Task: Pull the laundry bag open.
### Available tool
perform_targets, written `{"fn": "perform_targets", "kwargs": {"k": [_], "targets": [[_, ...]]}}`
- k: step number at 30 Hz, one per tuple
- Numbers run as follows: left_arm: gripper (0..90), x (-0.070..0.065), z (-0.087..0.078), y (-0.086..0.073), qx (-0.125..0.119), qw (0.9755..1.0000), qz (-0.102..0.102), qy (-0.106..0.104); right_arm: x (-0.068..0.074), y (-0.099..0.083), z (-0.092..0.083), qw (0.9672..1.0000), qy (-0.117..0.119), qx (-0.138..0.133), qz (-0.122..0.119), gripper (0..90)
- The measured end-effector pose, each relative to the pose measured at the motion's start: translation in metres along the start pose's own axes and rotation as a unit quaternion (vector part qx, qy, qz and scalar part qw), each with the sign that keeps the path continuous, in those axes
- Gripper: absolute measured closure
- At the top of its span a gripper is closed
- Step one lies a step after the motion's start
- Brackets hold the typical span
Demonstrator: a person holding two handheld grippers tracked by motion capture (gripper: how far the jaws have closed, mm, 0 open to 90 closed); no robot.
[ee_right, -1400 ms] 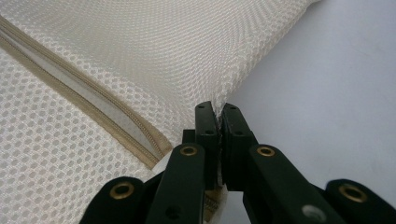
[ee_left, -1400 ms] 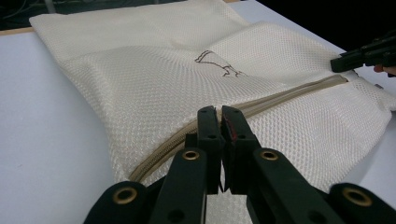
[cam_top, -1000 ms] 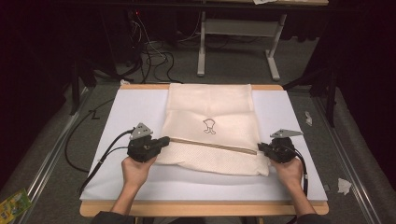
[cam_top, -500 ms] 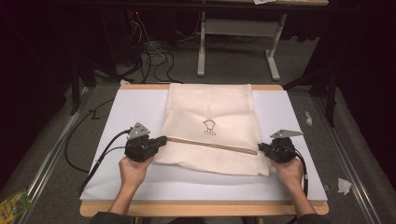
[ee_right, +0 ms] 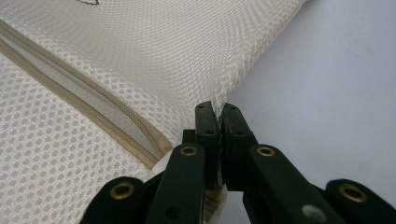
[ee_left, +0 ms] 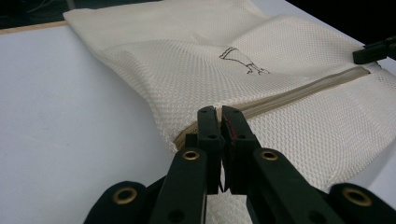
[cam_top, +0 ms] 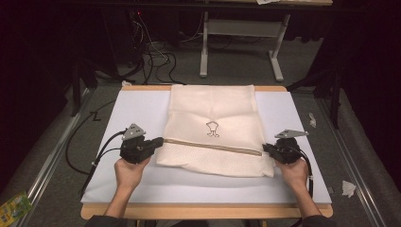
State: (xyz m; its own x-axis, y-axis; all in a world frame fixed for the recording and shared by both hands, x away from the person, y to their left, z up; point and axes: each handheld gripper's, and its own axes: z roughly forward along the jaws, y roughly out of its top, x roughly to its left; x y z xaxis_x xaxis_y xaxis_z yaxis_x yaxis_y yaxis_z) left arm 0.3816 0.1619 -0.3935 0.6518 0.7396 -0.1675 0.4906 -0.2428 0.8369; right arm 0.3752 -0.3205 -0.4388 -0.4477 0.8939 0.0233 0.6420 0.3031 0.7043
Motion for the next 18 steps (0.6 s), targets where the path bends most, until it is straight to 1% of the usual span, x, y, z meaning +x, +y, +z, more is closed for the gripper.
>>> {"fn": "perform_targets", "kwargs": {"k": [6,8,10,12,18], "targets": [[87.0,0.0011,-0.0003,-0.0015,-0.003,1.0,-0.003,0.002,0.0008,0.0017,-0.0005,1.0,-0.003,0.0,-0.002,88.4],[87.0,0.0022,-0.0018,-0.002,-0.005,1.0,-0.003,0.002,0.0008,0.0017,-0.0008,1.0,-0.001,0.002,0.001,88.4],[87.0,0.0038,-0.0037,-0.0024,-0.004,1.0,-0.004,0.005,0.0009,0.0022,-0.0016,1.0,-0.004,0.006,0.001,88.4],[87.0,0.0043,-0.0053,-0.0027,-0.004,1.0,-0.003,0.005,0.0006,0.0029,-0.0019,1.0,-0.005,0.002,0.002,88.4],[87.0,0.0044,-0.0059,-0.0023,-0.003,1.0,-0.004,0.005,0.0013,0.0045,-0.0036,1.0,-0.005,0.006,0.001,88.5]]}}
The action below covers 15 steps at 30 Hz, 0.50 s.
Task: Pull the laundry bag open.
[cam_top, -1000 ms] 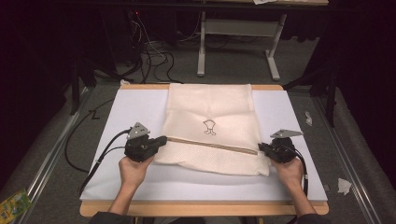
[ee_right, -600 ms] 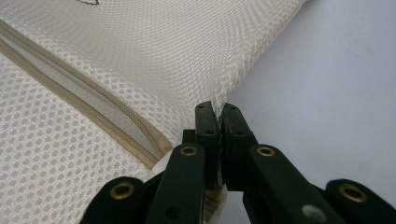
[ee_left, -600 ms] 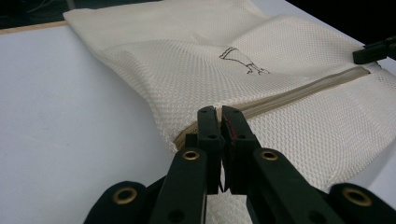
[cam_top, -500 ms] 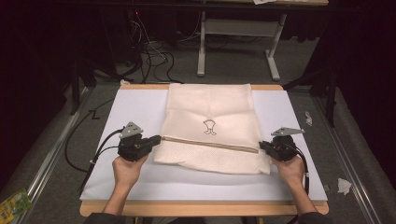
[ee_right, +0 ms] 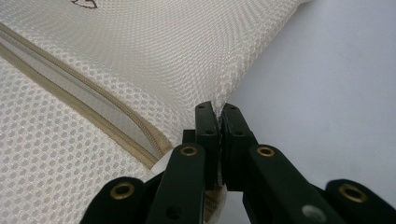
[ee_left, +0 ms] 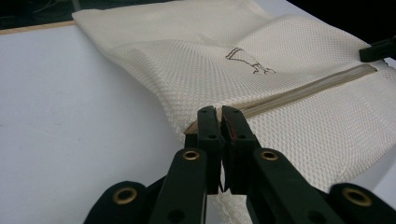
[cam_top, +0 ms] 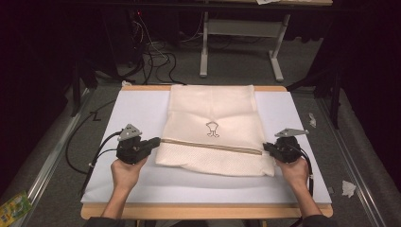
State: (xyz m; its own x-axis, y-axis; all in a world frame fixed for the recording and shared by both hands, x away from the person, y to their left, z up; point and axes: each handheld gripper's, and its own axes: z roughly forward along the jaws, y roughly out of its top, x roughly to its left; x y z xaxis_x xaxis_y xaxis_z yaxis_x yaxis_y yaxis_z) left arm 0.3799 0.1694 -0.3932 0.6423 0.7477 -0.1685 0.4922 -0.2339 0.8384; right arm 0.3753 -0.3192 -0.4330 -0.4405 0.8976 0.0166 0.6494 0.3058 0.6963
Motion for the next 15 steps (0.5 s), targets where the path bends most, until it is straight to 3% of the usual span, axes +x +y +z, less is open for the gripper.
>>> {"fn": "perform_targets", "kwargs": {"k": [15], "targets": [[87.0,0.0089,-0.0009,-0.0086,0.016,0.9998,-0.009,0.012,0.0003,0.0,0.0019,1.0,-0.006,0.004,-0.002,89.1]]}}
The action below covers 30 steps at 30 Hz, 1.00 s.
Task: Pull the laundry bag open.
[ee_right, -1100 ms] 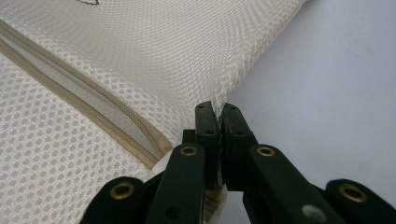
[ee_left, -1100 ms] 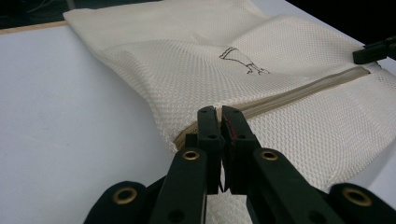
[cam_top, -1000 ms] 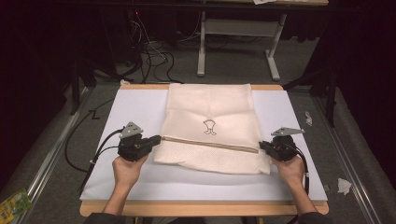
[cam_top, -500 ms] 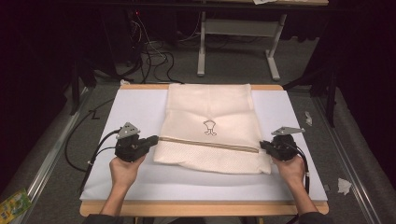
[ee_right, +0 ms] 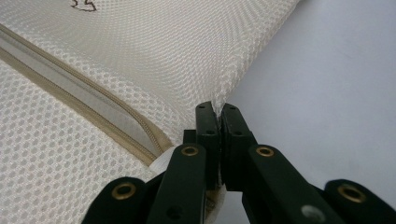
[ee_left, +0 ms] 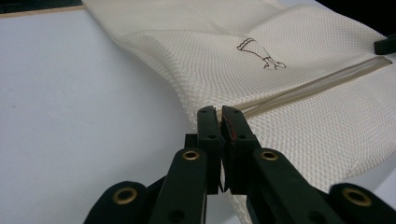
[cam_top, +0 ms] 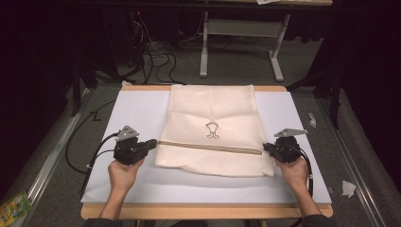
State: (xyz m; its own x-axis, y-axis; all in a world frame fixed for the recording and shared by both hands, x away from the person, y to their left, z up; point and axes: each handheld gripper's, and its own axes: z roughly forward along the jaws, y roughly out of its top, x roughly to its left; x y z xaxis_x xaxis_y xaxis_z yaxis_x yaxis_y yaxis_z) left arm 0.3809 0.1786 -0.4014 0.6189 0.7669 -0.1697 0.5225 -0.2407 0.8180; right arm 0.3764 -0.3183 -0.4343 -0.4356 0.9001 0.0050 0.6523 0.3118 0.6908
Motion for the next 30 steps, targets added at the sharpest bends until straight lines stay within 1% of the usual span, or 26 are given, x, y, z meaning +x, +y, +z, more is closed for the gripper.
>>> {"fn": "perform_targets", "kwargs": {"k": [2,4,7,9,11,13,16,19,22,27,29,30], "targets": [[87.1,-0.001,0.001,0.0,0.005,1.0,0.003,0.008,0.0,0.0,0.0,1.0,0.0,0.002,0.001,89.2],[87.0,-0.002,0.001,-0.001,0.013,0.9995,0.015,0.026,-0.001,0.0,0.0,1.0,0.0,0.004,0.0,89.1],[86.9,-0.004,0.001,-0.002,0.017,0.9993,0.019,0.028,-0.004,-0.001,0.0,0.9999,0.007,0.0,0.012,89.0],[86.9,-0.004,-0.001,-0.003,0.016,0.9992,0.021,0.029,-0.003,-0.001,-0.001,0.9998,0.009,-0.005,0.014,88.9],[86.9,-0.005,-0.003,-0.003,0.01,0.9994,0.019,0.028,-0.003,0.0,-0.002,0.9999,0.009,-0.007,0.011,88.8],[86.9,-0.005,-0.005,-0.003,0.01,0.9995,0.017,0.026,-0.002,0.0,-0.003,0.9998,0.011,-0.009,0.012,88.8],[86.9,-0.005,-0.001,-0.004,0.024,0.9989,0.021,0.034,-0.002,0.0,-0.002,0.9999,0.006,-0.007,0.009,89.0],[86.9,-0.003,-0.001,-0.005,0.026,0.9988,0.015,0.037,0.0,0.001,0.0,0.9999,0.005,-0.004,0.008,89.0],[86.9,-0.005,-0.001,-0.005,0.024,0.9992,0.01,0.029,0.0,0.0,0.0,0.9999,0.007,-0.005,0.008,88.8],[86.8,-0.007,-0.003,-0.008,0.025,0.9993,0.012,0.024,0.001,-0.001,-0.002,0.9998,0.014,-0.006,0.013,88.3],[86.6,-0.006,-0.004,-0.01,0.02,0.9997,0.001,0.015,0.002,-0.004,-0.001,0.9997,0.017,-0.007,0.014,88.1],[86.6,-0.004,-0.005,-0.012,0.023,0.9997,-0.001,0.012,0.002,-0.006,-0.001,0.9996,0.02,-0.005,0.017,88.0]]}}
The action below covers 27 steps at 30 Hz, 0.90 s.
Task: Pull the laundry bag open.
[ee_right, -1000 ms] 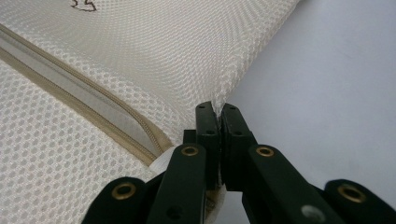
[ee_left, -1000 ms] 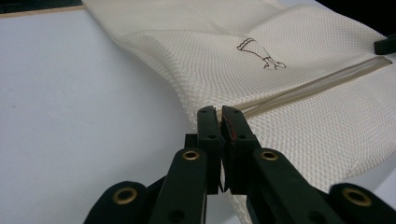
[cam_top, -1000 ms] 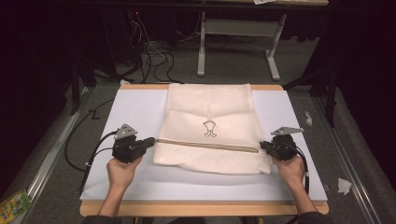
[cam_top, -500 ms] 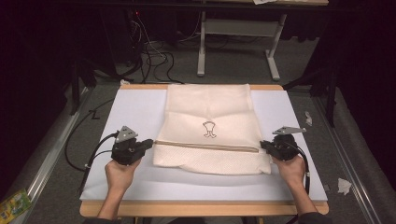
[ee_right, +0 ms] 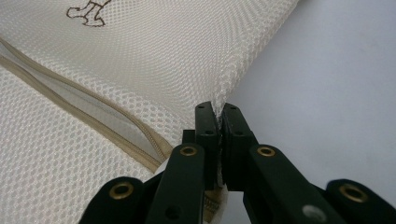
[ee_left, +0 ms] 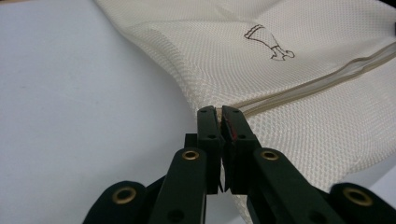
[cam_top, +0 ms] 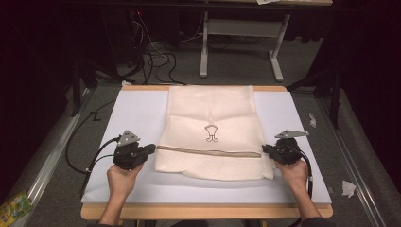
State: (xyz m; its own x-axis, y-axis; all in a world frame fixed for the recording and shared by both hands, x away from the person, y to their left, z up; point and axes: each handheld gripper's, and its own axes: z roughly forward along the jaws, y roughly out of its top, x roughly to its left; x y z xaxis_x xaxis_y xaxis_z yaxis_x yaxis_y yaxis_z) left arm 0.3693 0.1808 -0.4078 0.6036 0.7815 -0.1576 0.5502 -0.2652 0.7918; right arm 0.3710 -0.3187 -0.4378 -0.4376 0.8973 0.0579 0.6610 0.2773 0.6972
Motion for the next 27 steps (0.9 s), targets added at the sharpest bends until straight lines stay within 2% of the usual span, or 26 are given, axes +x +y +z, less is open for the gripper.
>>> {"fn": "perform_targets", "kwargs": {"k": [5,12,18,21,27], "targets": [[86.2,0.002,0.004,-0.008,0.008,0.9999,-0.008,-0.003,0.0,-0.006,0.005,1.0,0.006,0.005,0.002,87.5],[86.0,-0.001,0.005,-0.013,0.018,0.9998,0.003,0.006,0.002,-0.01,0.007,1.0,0.001,0.006,-0.001,86.4],[85.7,-0.001,0.011,-0.021,0.031,0.9994,-0.005,0.011,-0.001,-0.015,0.01,0.9999,0.008,0.006,0.008,84.9],[85.5,-0.002,0.013,-0.023,0.038,0.9991,0.005,0.018,-0.001,-0.017,0.013,0.9999,0.008,0.008,0.01,84.7],[85.4,-0.003,0.02,-0.025,0.044,0.9987,0.008,0.024,-0.001,-0.019,0.017,0.9999,0.007,0.011,0.009,84.3]]}}
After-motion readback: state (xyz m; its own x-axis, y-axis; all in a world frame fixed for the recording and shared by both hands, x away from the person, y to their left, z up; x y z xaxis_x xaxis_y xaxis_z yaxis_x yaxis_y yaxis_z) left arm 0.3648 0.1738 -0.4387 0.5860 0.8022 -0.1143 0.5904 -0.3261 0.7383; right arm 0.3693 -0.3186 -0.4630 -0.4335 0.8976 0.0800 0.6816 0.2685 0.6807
